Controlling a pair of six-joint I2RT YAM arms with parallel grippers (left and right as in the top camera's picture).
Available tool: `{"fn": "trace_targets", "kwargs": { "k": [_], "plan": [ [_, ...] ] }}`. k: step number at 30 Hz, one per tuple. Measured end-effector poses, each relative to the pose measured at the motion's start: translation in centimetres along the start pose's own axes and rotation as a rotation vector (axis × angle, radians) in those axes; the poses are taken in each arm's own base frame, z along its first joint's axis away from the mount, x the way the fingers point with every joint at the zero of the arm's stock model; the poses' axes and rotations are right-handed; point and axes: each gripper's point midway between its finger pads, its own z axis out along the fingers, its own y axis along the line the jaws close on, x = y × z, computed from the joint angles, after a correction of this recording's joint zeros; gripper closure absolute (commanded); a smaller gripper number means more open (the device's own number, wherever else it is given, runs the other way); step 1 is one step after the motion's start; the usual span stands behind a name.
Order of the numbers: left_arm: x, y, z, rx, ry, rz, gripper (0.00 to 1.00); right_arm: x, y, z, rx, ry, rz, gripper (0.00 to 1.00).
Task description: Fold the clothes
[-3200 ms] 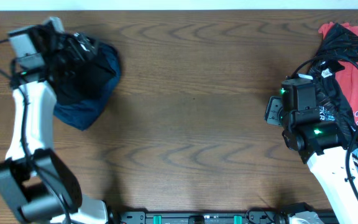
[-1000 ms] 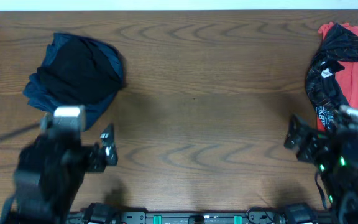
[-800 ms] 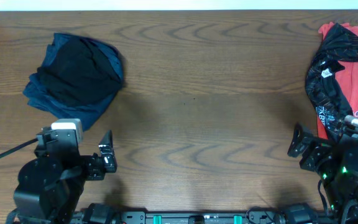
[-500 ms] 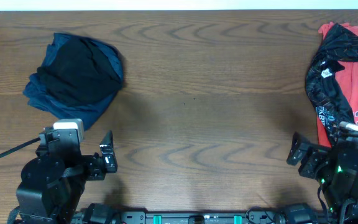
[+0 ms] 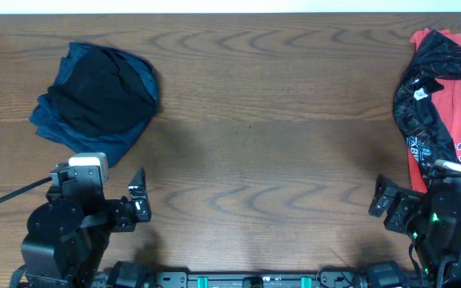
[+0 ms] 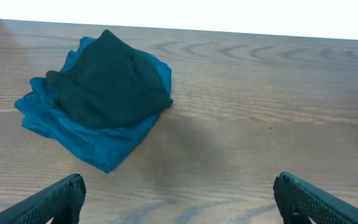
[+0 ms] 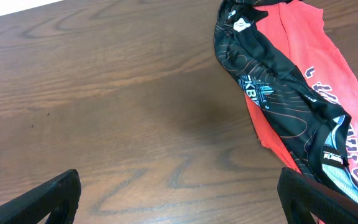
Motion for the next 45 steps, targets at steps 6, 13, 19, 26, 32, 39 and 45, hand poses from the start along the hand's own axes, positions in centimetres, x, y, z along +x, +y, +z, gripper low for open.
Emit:
{"fn": "trace_targets", "kwargs": {
  "k": [6, 13, 19, 26, 32, 39, 45],
  "plan": [
    [0.0, 0.0, 0.0, 0.000, 0.000, 0.000, 0.02, 0.0, -1.0, 0.0, 0.043, -0.006, 0.033, 0.01],
    [0.0, 0.0, 0.0, -0.001, 0.001, 0.000, 0.02, -1.0, -0.6, 1.8, -0.022, -0.173, 0.031, 0.01],
    [0.1, 0.0, 0.0, -0.002, 0.004, 0.000, 0.02, -0.3, 1.1, 5.0, -0.157, -0.386, -0.033, 0.01],
    [0.1, 0.1, 0.1, -0.004, 0.004, 0.000, 0.02, 0.4, 2.6, 7.3, -0.277, -0.625, -0.071, 0.01],
    [0.1, 0.1, 0.1, -0.004, 0.003, 0.000, 0.02, 1.8, 2.9, 9.7, -0.301, -0.668, -0.081, 0.01],
    [0.1, 0.1, 0.1, -0.004, 0.004, 0.000, 0.02, 3.8, 2.6, 11.4, -0.287, -0.582, -0.085, 0.01],
    [0.1, 0.1, 0.1, -0.004, 0.004, 0.000, 0.02, 3.8, 2.6, 11.4, -0.286, -0.582, -0.087, 0.01]
  ]
}}
